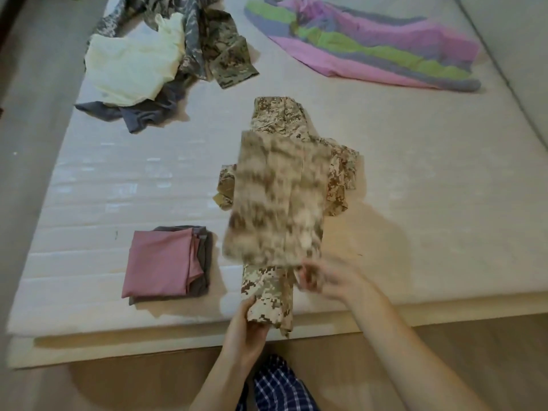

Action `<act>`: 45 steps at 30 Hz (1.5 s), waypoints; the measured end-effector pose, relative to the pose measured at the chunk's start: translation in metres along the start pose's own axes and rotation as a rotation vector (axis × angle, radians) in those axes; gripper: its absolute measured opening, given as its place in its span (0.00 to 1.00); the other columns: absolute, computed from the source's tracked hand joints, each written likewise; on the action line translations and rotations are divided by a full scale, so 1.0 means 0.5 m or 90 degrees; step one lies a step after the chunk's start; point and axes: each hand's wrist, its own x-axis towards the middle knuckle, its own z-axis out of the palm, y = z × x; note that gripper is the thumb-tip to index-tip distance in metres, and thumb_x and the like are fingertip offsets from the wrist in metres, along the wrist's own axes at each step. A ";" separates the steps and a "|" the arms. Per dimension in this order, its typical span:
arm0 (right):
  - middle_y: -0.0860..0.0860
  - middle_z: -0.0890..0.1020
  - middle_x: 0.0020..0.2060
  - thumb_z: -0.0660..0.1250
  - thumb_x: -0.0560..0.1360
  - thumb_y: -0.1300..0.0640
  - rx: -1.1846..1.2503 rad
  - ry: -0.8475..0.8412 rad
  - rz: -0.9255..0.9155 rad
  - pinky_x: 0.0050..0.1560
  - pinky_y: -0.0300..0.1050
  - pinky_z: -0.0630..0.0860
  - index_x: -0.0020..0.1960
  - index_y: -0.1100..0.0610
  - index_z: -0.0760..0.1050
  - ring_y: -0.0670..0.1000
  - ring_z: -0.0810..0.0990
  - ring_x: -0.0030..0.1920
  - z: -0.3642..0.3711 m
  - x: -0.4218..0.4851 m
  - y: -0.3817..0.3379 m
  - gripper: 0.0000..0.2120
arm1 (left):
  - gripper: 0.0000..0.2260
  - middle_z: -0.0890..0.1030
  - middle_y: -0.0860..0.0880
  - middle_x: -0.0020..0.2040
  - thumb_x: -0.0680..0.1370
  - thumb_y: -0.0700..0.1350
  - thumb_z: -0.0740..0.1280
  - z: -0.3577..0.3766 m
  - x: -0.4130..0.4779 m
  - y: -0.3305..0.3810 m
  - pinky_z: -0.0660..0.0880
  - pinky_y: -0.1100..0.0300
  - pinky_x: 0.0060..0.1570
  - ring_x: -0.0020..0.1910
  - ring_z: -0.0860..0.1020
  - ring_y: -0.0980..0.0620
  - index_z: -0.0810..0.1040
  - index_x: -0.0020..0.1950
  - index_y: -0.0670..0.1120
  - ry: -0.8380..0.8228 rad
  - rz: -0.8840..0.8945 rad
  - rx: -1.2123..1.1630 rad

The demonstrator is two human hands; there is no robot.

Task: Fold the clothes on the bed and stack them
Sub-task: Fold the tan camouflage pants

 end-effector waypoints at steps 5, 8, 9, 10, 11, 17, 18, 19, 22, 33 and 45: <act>0.57 0.83 0.33 0.70 0.71 0.65 -0.012 0.075 0.052 0.24 0.38 0.76 0.48 0.65 0.76 0.50 0.81 0.28 -0.055 0.037 0.131 0.07 | 0.11 0.80 0.38 0.55 0.82 0.41 0.56 0.007 0.011 -0.013 0.81 0.49 0.40 0.55 0.77 0.41 0.75 0.59 0.42 0.007 -0.003 -0.051; 0.57 0.85 0.42 0.71 0.68 0.66 -0.052 0.109 -0.006 0.32 0.42 0.78 0.56 0.64 0.77 0.53 0.84 0.38 -0.069 0.045 0.152 0.16 | 0.14 0.76 0.35 0.62 0.81 0.43 0.57 0.011 0.003 -0.016 0.80 0.43 0.46 0.61 0.74 0.38 0.72 0.64 0.41 -0.026 -0.026 -0.090; 0.57 0.85 0.44 0.70 0.68 0.66 -0.038 0.095 -0.012 0.34 0.43 0.78 0.58 0.64 0.76 0.53 0.84 0.40 -0.074 0.046 0.160 0.18 | 0.14 0.76 0.34 0.62 0.80 0.44 0.58 0.014 -0.001 -0.017 0.79 0.42 0.47 0.61 0.74 0.37 0.72 0.65 0.41 -0.047 -0.033 -0.101; 0.58 0.84 0.46 0.70 0.68 0.66 -0.002 0.061 -0.011 0.35 0.44 0.79 0.60 0.64 0.75 0.54 0.83 0.42 -0.079 0.050 0.171 0.20 | 0.16 0.77 0.34 0.61 0.79 0.44 0.60 0.016 -0.005 -0.020 0.79 0.41 0.48 0.61 0.75 0.37 0.73 0.64 0.40 -0.066 -0.038 -0.110; 0.58 0.83 0.48 0.69 0.69 0.65 0.058 0.012 -0.011 0.36 0.44 0.79 0.61 0.64 0.74 0.55 0.83 0.44 -0.081 0.052 0.182 0.21 | 0.17 0.77 0.33 0.60 0.76 0.44 0.63 0.019 -0.009 -0.022 0.79 0.41 0.48 0.60 0.75 0.36 0.73 0.63 0.40 -0.077 -0.046 -0.121; 0.62 0.82 0.51 0.69 0.69 0.60 0.218 -0.001 -0.077 0.47 0.51 0.79 0.60 0.64 0.74 0.60 0.81 0.50 -0.090 0.076 0.208 0.20 | 0.15 0.81 0.36 0.55 0.75 0.42 0.64 0.009 -0.008 -0.023 0.81 0.46 0.42 0.52 0.81 0.38 0.75 0.61 0.42 -0.062 -0.032 -0.064; 0.62 0.82 0.51 0.71 0.68 0.61 0.186 0.041 -0.100 0.47 0.51 0.79 0.60 0.64 0.74 0.61 0.82 0.51 -0.093 0.075 0.203 0.21 | 0.13 0.82 0.38 0.54 0.77 0.40 0.62 -0.005 -0.004 -0.016 0.81 0.48 0.41 0.51 0.82 0.41 0.74 0.62 0.43 -0.035 0.000 0.036; 0.61 0.83 0.51 0.72 0.68 0.61 0.145 0.079 -0.125 0.45 0.49 0.80 0.59 0.63 0.75 0.59 0.82 0.51 -0.097 0.072 0.198 0.21 | 0.13 0.83 0.41 0.53 0.79 0.37 0.60 -0.021 0.000 -0.008 0.80 0.51 0.40 0.50 0.83 0.43 0.73 0.63 0.43 0.012 0.043 0.147; 0.53 0.85 0.47 0.73 0.70 0.61 -0.008 0.139 -0.193 0.44 0.43 0.81 0.57 0.60 0.77 0.52 0.84 0.48 -0.098 0.061 0.192 0.16 | 0.20 0.80 0.40 0.55 0.77 0.28 0.60 -0.067 0.005 0.017 0.79 0.58 0.38 0.51 0.81 0.43 0.68 0.64 0.46 0.142 0.163 0.374; 0.54 0.82 0.43 0.71 0.73 0.57 -0.158 0.323 -0.318 0.37 0.38 0.73 0.41 0.53 0.72 0.45 0.78 0.39 -0.111 0.037 0.198 0.07 | 0.15 0.84 0.56 0.48 0.76 0.31 0.65 -0.067 -0.023 0.057 0.77 0.69 0.40 0.47 0.82 0.60 0.79 0.54 0.50 0.000 0.299 0.621; 0.51 0.78 0.60 0.63 0.68 0.79 -0.194 0.037 -0.218 0.65 0.52 0.72 0.66 0.56 0.70 0.48 0.76 0.61 -0.143 0.018 0.198 0.31 | 0.09 0.84 0.55 0.42 0.79 0.37 0.64 -0.059 -0.015 0.068 0.78 0.68 0.36 0.41 0.83 0.59 0.79 0.52 0.50 0.060 0.375 0.678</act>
